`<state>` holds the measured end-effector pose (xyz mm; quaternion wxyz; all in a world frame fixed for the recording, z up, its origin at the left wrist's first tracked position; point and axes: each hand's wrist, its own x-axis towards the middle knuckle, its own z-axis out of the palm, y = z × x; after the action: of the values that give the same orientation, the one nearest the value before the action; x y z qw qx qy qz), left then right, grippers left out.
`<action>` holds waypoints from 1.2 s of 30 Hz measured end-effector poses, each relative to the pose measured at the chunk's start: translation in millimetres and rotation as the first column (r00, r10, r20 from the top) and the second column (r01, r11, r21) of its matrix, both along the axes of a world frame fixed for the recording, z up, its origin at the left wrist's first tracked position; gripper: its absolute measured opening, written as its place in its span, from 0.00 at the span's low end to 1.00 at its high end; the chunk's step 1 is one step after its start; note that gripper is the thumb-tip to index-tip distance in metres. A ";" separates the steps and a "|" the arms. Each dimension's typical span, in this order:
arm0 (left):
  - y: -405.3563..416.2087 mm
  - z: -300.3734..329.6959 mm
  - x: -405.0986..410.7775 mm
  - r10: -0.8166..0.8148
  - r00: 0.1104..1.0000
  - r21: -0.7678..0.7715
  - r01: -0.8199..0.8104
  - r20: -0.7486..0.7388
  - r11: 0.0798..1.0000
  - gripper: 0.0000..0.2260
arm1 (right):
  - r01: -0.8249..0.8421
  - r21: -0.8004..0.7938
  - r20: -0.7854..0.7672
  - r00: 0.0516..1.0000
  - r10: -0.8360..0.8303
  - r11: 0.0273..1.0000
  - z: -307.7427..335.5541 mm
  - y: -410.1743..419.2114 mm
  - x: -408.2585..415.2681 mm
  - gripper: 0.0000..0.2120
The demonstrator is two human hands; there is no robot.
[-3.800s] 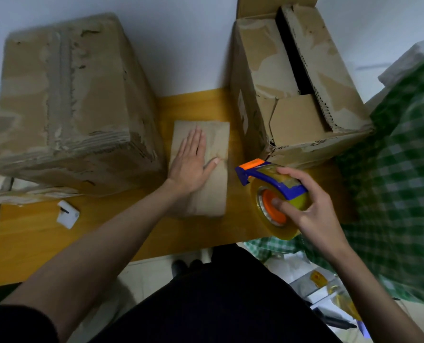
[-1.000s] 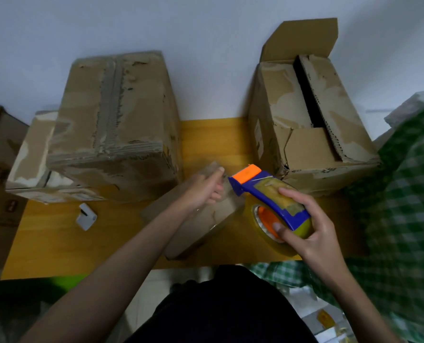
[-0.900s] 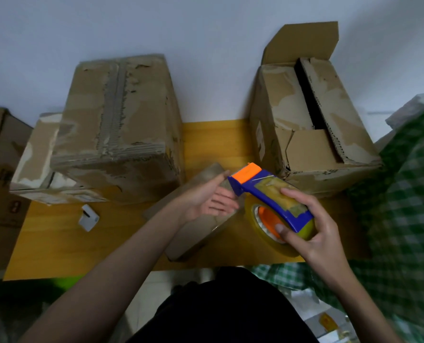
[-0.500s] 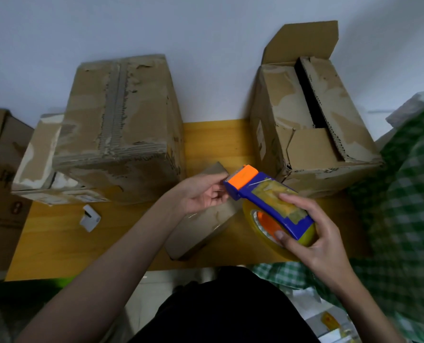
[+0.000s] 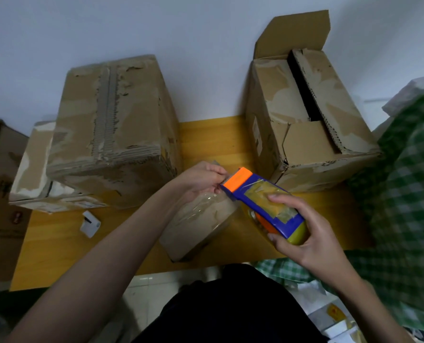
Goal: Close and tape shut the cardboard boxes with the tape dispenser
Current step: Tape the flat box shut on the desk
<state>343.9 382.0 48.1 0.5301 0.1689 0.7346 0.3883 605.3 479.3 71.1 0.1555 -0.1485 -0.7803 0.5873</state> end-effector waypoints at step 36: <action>37.5 -102.4 -75.6 0.129 0.813 0.039 -0.130 -0.568 0.991 0.09 | 0.044 0.103 0.203 0.977 -0.064 0.994 -53.1 43.3 -39.1 0.31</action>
<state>268.3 419.5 -54.3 0.2591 0.2263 0.8694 0.3547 566.2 522.5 18.0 0.0968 -0.2218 -0.8157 0.5255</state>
